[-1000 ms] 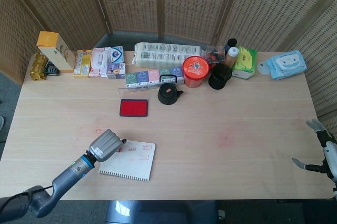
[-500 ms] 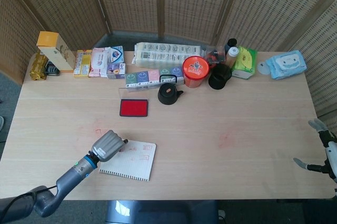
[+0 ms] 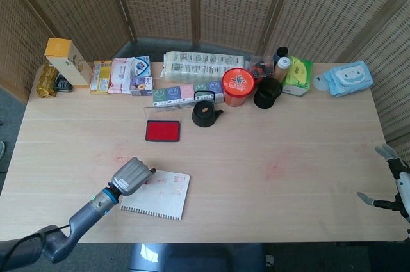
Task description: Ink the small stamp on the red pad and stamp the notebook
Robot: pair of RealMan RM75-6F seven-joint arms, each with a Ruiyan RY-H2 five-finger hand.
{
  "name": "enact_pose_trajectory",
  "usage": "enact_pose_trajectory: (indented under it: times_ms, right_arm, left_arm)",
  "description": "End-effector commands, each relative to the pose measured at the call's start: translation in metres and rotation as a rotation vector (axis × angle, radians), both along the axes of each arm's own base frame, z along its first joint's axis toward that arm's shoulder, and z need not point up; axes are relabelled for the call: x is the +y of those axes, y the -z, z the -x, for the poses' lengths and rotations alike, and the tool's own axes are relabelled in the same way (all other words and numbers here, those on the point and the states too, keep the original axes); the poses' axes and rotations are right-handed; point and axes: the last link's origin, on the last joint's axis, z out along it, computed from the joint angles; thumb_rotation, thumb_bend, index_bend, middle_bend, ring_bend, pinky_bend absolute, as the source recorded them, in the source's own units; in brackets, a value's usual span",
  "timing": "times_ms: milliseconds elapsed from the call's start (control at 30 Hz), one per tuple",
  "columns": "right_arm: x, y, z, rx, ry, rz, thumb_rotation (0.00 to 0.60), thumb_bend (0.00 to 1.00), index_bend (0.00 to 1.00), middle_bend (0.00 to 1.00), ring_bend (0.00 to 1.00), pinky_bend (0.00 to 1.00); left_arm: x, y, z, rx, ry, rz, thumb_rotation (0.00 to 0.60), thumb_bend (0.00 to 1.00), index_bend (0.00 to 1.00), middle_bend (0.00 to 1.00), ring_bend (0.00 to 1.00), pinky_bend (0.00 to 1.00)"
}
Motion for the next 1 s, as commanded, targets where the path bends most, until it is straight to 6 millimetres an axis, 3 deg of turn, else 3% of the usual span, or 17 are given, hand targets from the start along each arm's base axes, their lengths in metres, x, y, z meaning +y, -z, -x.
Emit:
enact_pose_trajectory:
  times_ms: [33,633,1000]
  right_arm:
    - [0.000,0.000,0.000,0.000,-0.001,0.000,0.600,0.13,0.00,0.00,0.00,0.00]
    - [0.001,0.003,-0.003,0.006,-0.009,-0.008,0.600,0.13,0.00,0.00,0.00,0.00]
    - [0.001,0.003,-0.004,0.006,-0.013,-0.009,0.600,0.13,0.00,0.00,0.00,0.00]
  left_arm:
    - [0.000,-0.002,-0.001,-0.005,0.006,-0.006,0.600,0.41,0.67,1.00,1.00,1.00]
    - [-0.004,-0.053,-0.026,-0.065,0.095,-0.105,0.600,0.41,0.67,1.00,1.00,1.00]
    - [-0.031,-0.041,-0.011,-0.009,0.080,-0.026,0.600,0.41,0.67,1.00,1.00,1.00]
